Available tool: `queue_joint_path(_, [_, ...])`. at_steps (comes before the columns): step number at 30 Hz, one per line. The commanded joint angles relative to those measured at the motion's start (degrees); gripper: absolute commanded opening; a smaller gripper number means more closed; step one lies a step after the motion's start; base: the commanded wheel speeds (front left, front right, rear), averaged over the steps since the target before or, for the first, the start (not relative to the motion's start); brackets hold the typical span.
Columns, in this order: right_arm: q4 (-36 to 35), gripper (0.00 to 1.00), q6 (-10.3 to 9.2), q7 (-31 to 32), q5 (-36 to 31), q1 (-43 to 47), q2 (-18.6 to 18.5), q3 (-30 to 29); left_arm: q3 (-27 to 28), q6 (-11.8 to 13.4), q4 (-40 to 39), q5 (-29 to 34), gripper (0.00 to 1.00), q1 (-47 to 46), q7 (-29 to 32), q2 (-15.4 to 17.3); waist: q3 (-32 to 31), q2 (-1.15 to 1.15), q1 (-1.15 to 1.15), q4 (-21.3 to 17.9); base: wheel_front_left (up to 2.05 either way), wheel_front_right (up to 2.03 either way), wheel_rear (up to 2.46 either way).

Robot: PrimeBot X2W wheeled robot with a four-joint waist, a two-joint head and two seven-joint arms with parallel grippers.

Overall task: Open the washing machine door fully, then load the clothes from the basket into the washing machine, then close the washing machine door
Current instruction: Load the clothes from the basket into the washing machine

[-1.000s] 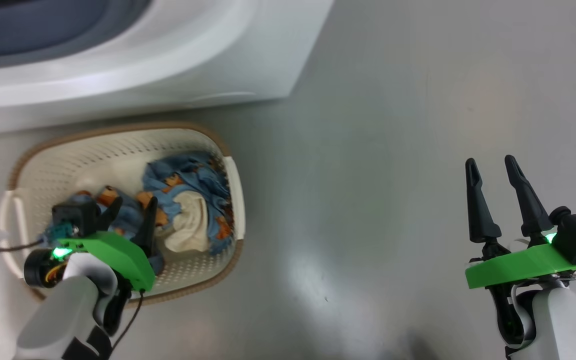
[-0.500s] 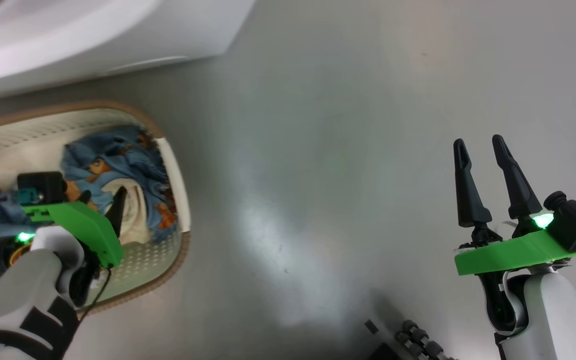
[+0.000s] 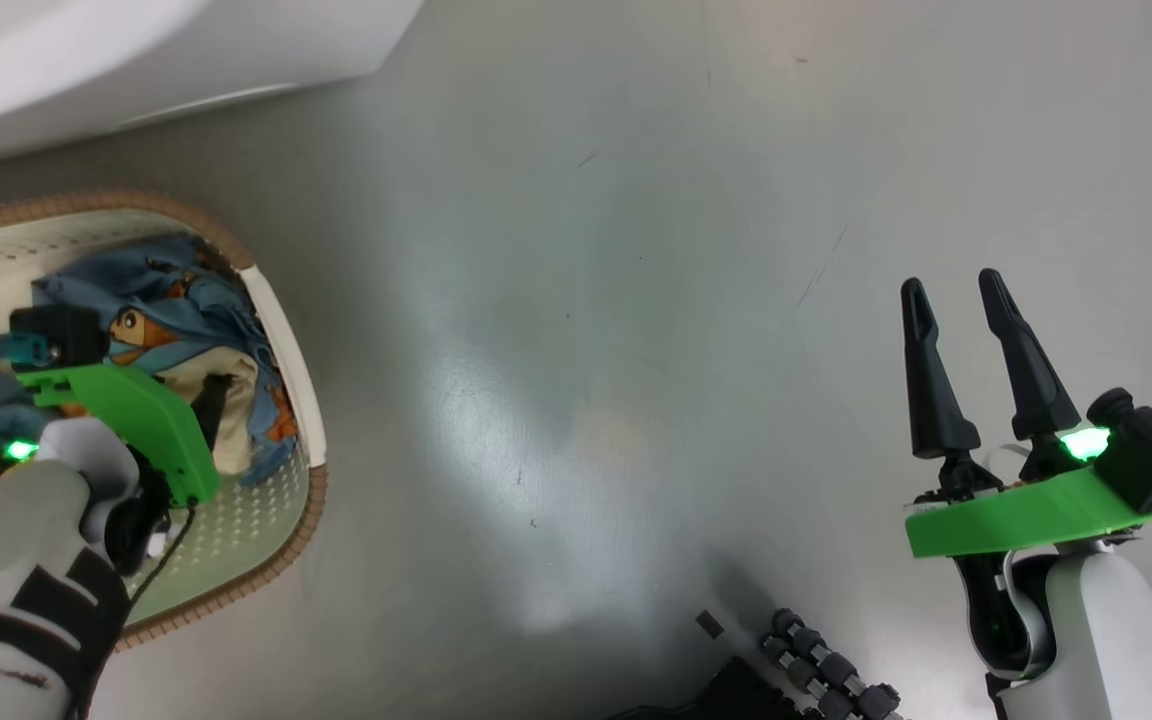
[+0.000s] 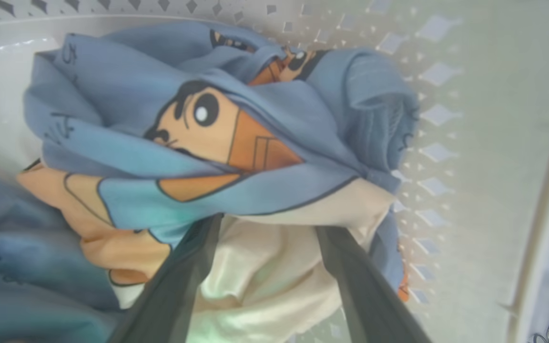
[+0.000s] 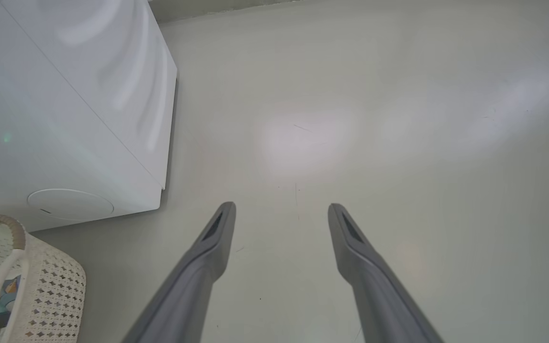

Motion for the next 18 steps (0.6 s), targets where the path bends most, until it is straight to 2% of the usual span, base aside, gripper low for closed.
queue_joint_path(1, [-1.54, 1.0, 0.09, -0.66, -0.08, 3.14, -0.25, 0.95, 0.6, -0.14, 1.61, -0.13, 1.0, -0.62, 0.05, 0.76, 0.28, 0.0, 0.0, 0.12, 0.0, 0.0, 0.0])
queue_joint_path(7, [-2.89, 1.0, 0.09, -0.66, -0.89, 4.43, -0.25, 0.83, -1.51, 0.25, 9.51, 2.04, 1.0, -4.79, -0.74, -1.79, 1.32, 0.0, 0.0, 0.93, 0.0, 0.0, 0.0])
queue_joint_path(18, [-4.86, 1.0, 0.09, -0.66, -1.6, 6.26, -0.25, 0.83, -2.15, 3.72, 12.37, 2.63, 1.0, -6.38, -0.65, -3.61, 2.24, 0.0, 0.0, 1.74, 0.0, 0.0, 0.0])
